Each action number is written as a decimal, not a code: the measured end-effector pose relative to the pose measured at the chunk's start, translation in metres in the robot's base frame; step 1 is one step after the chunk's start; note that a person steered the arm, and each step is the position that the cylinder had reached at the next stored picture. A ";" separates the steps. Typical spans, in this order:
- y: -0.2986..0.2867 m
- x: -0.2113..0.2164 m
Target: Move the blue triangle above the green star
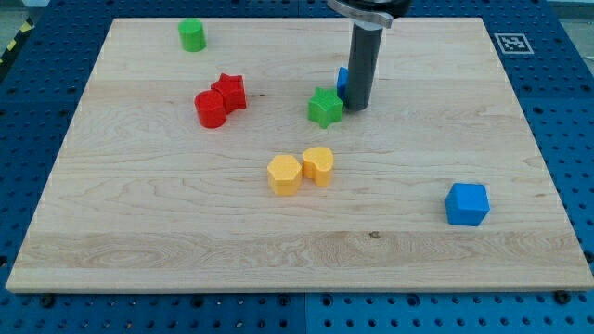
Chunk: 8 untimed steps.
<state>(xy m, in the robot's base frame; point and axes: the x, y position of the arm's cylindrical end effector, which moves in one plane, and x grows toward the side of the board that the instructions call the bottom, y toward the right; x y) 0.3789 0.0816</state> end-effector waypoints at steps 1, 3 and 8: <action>0.005 -0.001; -0.040 -0.026; -0.082 -0.051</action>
